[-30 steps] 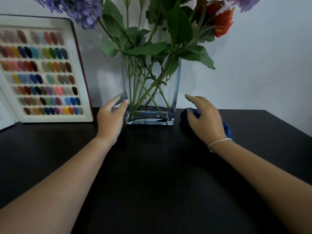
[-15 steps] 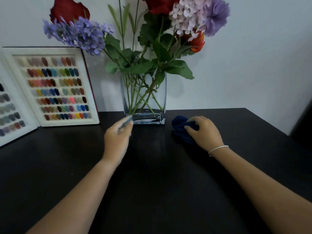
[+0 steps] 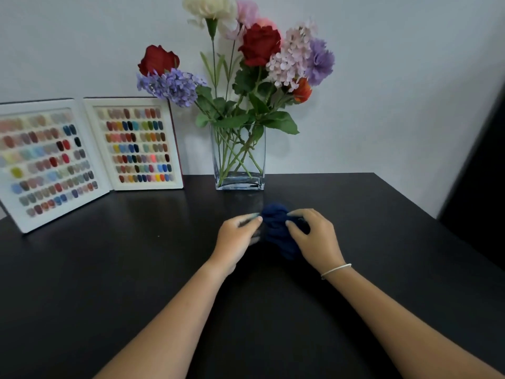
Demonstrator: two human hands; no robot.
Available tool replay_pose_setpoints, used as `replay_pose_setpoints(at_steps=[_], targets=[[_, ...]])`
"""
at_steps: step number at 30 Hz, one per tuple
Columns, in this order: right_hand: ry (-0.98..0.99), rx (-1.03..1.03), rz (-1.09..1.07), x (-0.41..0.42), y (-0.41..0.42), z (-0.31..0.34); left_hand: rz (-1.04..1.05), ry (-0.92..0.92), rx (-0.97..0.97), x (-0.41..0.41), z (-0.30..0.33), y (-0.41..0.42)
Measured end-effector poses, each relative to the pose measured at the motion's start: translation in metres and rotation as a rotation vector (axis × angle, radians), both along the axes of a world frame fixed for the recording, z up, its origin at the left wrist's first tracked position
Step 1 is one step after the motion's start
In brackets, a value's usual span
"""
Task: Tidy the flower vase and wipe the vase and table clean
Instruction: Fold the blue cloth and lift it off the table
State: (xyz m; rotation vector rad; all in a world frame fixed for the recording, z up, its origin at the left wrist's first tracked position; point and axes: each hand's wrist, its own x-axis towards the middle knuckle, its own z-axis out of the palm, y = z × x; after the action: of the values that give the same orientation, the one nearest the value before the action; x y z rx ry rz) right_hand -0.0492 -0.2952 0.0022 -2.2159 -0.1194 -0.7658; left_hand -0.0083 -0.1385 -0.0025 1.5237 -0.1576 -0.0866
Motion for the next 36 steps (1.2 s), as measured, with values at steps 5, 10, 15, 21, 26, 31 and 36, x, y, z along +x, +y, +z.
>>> replay_pose_setpoints(at_steps=[5,10,15,21,26,31,36], targets=[[-0.043,0.069,0.015,-0.027,0.010,0.001,-0.025,0.004,-0.041,-0.028,0.007,-0.005],[-0.068,0.151,0.051,-0.042,0.012,0.006,-0.004,-0.074,-0.103,-0.040,0.023,-0.005],[-0.105,0.237,0.080,-0.043,0.005,0.027,-0.129,-0.243,-0.004,-0.040,0.048,0.000],[-0.046,0.264,0.209,-0.042,-0.006,0.053,-0.229,-0.368,0.178,-0.033,0.081,0.003],[0.019,0.218,0.268,-0.041,-0.016,0.080,-0.317,-0.435,0.252,-0.034,0.101,0.010],[0.035,0.210,0.346,-0.044,-0.019,0.099,-0.359,-0.408,0.282,-0.033,0.106,0.015],[0.023,0.190,0.455,-0.047,-0.022,0.117,-0.457,-0.362,0.296,-0.036,0.105,0.018]])
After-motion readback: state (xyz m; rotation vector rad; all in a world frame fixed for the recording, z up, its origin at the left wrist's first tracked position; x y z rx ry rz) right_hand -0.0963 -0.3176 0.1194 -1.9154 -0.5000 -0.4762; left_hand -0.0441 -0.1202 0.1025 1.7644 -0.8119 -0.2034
